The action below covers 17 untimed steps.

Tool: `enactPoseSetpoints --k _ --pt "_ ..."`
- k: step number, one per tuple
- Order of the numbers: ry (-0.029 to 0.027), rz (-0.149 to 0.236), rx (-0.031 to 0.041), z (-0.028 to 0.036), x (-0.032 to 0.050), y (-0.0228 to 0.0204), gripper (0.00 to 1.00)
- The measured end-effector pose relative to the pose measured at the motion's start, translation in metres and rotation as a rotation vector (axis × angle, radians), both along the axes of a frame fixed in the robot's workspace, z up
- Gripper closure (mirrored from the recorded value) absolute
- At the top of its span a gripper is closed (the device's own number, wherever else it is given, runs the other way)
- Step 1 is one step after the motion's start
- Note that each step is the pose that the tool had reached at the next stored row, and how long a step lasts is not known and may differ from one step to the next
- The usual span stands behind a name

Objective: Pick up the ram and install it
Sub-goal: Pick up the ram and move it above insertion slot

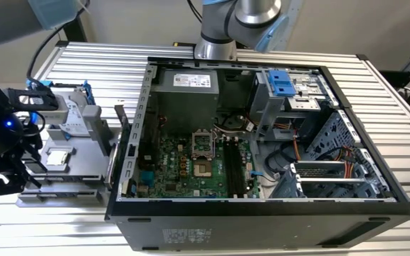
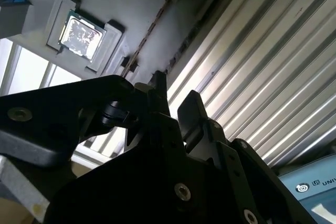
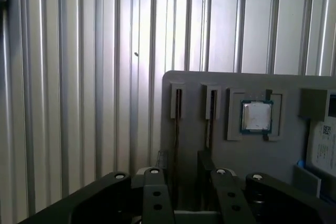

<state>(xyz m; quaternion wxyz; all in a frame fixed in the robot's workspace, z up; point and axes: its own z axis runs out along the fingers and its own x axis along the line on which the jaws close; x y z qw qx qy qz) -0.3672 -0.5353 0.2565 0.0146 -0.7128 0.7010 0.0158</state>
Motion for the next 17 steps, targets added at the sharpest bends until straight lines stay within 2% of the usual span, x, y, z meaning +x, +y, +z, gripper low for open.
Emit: enactPoseSetpoints --k 4,17 --pt "-0.0002 -0.001 0.0002 -0.0057 0.0001 0.0027 0.0" --pt "-0.0001 -0.005 0.0001 -0.0236 0.0 0.0031 0.0"
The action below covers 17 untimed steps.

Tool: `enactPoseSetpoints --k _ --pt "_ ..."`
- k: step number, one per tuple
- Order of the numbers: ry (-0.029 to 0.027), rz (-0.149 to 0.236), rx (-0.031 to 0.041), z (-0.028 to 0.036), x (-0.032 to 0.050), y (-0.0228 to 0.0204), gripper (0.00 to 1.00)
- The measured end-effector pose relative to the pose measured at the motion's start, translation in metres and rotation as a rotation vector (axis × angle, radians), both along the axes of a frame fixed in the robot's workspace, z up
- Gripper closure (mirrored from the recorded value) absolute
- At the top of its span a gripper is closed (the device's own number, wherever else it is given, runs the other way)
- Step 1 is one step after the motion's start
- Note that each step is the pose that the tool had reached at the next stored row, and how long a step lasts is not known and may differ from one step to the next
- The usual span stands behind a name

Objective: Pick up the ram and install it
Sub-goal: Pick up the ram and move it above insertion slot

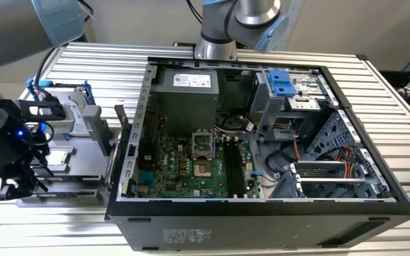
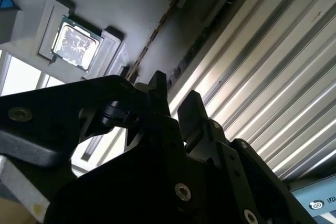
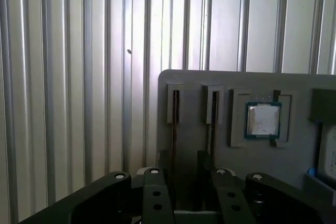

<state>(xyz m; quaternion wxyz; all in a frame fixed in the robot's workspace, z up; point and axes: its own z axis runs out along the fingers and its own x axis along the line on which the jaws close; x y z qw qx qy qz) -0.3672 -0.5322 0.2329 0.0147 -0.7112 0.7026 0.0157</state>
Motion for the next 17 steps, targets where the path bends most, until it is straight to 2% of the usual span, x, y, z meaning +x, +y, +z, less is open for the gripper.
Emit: enactPoseSetpoints --k 17 --pt "-0.0001 -0.01 0.0001 -0.0212 0.0 0.0 0.0"
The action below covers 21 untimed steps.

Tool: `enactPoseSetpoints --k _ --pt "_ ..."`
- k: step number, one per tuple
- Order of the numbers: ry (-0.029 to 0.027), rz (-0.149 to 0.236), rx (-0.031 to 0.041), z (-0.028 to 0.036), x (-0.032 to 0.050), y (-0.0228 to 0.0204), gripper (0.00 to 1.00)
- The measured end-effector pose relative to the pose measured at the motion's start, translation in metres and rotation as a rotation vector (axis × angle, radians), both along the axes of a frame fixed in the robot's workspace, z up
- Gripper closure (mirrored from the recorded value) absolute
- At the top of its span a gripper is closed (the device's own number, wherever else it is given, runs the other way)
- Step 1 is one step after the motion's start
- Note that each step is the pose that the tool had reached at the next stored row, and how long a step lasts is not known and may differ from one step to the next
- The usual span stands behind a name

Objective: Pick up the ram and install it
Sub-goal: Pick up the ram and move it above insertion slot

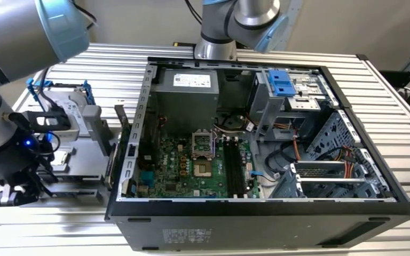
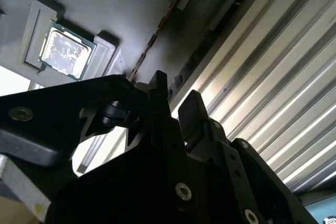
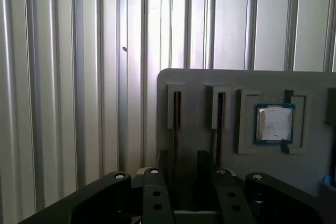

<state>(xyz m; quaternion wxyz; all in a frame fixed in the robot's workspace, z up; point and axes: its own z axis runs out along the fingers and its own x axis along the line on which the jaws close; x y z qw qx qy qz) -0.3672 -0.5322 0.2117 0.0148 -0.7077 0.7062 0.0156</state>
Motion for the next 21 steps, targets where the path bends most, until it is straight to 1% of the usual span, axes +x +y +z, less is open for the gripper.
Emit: enactPoseSetpoints --k 14,17,21 --pt "0.0 -0.004 0.0 -0.0158 0.0005 0.0001 0.0" --pt "0.0002 -0.003 -0.0002 -0.0172 0.0012 0.0 0.0" --pt "0.0001 -0.003 -0.0001 -0.0174 0.0013 0.0 0.0"
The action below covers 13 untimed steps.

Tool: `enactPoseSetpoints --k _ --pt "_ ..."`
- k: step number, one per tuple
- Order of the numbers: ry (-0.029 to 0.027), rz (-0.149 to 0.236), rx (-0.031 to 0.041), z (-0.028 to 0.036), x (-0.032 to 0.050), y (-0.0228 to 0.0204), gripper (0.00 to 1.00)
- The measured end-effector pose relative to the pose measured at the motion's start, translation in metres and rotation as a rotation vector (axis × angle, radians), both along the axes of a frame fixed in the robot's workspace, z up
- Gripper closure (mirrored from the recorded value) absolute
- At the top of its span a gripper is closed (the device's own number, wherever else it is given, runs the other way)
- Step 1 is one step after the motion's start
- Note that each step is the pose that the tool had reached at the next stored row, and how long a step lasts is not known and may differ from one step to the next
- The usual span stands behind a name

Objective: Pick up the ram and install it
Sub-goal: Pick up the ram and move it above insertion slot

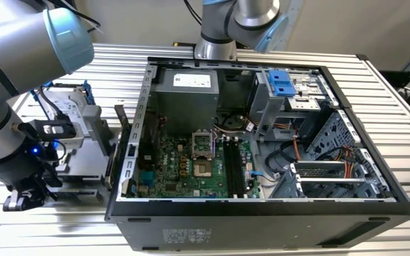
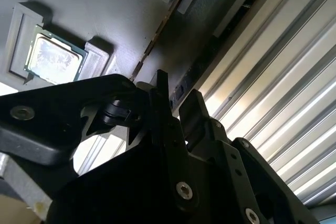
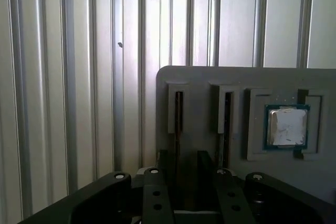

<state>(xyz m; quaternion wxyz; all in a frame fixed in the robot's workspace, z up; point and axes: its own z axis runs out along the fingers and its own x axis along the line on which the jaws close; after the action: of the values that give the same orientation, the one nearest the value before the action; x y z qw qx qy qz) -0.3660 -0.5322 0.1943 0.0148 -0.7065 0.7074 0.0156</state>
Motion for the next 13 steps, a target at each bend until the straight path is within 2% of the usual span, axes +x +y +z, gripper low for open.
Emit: enactPoseSetpoints --k 4,5,13 --pt "-0.0001 0.0 0.0 0.0 0.0 0.0 0.0" --pt "0.0 0.0 0.0 0.0 0.0 0.0 1.0" --pt "-0.0001 0.0 0.0 0.0 0.0 0.0 1.0"
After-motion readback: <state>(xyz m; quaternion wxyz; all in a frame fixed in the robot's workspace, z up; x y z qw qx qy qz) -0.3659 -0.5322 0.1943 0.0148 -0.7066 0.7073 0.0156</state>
